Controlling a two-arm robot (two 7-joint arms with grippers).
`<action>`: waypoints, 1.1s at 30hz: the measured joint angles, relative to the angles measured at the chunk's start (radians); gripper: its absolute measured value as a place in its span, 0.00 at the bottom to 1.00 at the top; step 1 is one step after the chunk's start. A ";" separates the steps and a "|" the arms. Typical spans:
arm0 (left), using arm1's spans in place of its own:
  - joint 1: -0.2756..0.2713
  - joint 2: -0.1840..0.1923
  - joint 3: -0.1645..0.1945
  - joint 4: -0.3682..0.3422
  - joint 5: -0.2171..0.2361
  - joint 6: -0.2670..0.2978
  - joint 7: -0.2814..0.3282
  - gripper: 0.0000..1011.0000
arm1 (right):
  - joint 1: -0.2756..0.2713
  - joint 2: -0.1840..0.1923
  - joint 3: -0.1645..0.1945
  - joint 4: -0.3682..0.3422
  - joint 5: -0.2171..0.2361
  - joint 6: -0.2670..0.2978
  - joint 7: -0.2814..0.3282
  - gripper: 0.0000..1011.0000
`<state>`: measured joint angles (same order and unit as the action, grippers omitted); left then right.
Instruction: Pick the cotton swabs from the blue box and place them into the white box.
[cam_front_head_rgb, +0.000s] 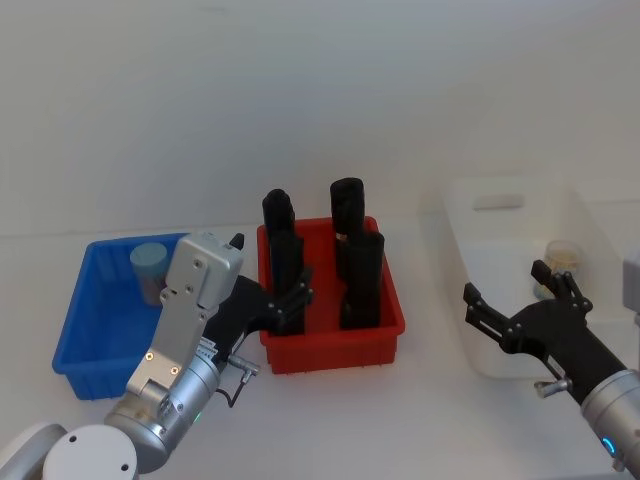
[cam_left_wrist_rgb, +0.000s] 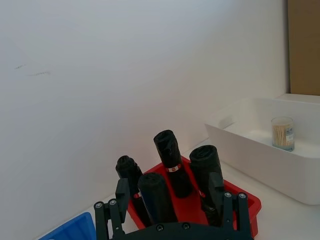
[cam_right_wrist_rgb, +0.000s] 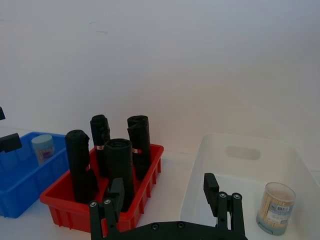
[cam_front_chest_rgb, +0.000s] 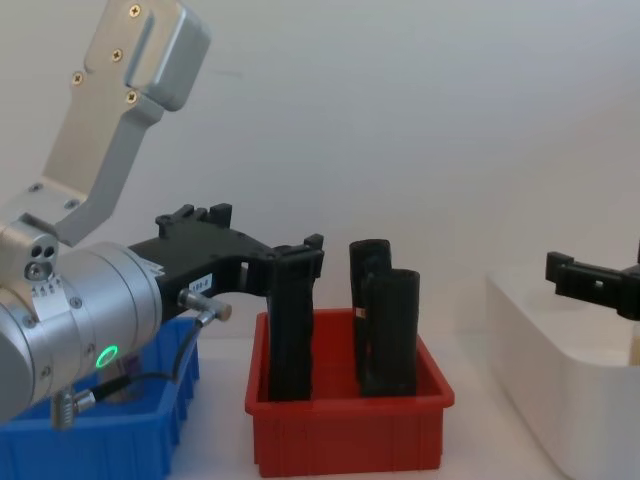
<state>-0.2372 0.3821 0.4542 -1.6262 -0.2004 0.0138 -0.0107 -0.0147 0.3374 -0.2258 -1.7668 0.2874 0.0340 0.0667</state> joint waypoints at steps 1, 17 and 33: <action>0.000 0.000 0.000 0.000 0.000 0.000 0.000 0.99 | 0.000 0.000 0.000 0.000 0.000 0.000 0.000 0.99; 0.000 0.000 0.000 0.000 0.000 0.000 0.000 0.99 | 0.016 -0.006 -0.002 0.017 -0.030 0.015 0.009 0.99; 0.000 0.000 0.000 0.000 0.000 0.000 0.000 0.99 | 0.137 -0.056 -0.012 0.191 -0.112 0.007 0.083 0.99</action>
<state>-0.2372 0.3822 0.4542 -1.6262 -0.2004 0.0139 -0.0110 0.1228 0.2814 -0.2378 -1.5760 0.1758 0.0414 0.1494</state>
